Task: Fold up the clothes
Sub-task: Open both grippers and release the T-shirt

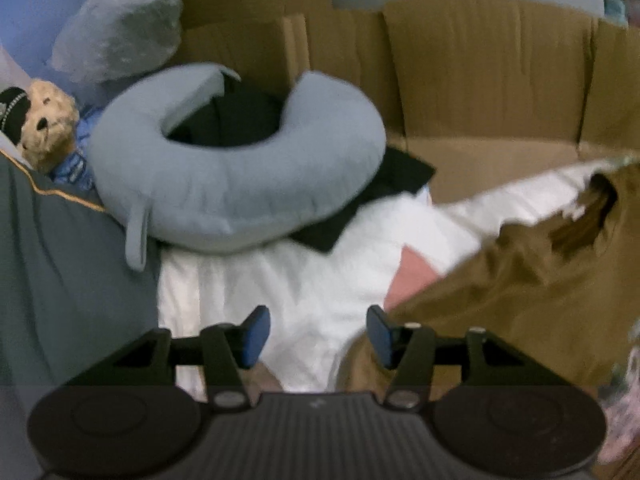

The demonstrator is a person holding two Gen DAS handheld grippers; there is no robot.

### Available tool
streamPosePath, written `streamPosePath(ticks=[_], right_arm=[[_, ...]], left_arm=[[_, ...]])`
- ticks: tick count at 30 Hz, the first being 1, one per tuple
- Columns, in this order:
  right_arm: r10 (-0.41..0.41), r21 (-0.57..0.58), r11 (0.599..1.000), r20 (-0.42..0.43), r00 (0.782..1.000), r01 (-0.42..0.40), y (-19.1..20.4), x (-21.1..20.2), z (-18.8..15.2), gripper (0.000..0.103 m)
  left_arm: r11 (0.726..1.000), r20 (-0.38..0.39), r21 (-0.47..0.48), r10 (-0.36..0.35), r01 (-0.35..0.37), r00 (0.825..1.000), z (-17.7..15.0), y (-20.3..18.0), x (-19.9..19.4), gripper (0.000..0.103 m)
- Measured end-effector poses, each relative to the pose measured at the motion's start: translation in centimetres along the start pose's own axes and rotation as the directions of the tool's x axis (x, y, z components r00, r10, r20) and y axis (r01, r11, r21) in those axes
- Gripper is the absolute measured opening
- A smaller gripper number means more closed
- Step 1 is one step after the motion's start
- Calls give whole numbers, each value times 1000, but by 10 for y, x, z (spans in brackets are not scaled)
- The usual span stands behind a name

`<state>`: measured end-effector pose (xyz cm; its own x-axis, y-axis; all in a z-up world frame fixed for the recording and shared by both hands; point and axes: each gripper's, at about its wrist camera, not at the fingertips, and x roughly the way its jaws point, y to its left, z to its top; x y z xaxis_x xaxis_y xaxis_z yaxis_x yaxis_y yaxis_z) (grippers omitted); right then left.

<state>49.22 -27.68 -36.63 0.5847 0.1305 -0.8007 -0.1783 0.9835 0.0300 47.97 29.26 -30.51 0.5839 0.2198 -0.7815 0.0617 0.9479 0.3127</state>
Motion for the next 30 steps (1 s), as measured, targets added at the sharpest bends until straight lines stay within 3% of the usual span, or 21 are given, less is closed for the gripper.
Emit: streamPosePath(ticks=[8,18,30], right_arm=[[58,4,998,43,997,-58,49,13,11,43],[36,11,999,41,999,-36,102,50,19,43],[56,-72,996,2,998,-55,127,62,-5,43]], left_arm=[[1000,13,-13,-16,16,1000,18,-48,31,54],[999,16,-24,-32,33,999,26,-108,68,49],[991,5,-8,-132,132,991,14,-123,75,50]])
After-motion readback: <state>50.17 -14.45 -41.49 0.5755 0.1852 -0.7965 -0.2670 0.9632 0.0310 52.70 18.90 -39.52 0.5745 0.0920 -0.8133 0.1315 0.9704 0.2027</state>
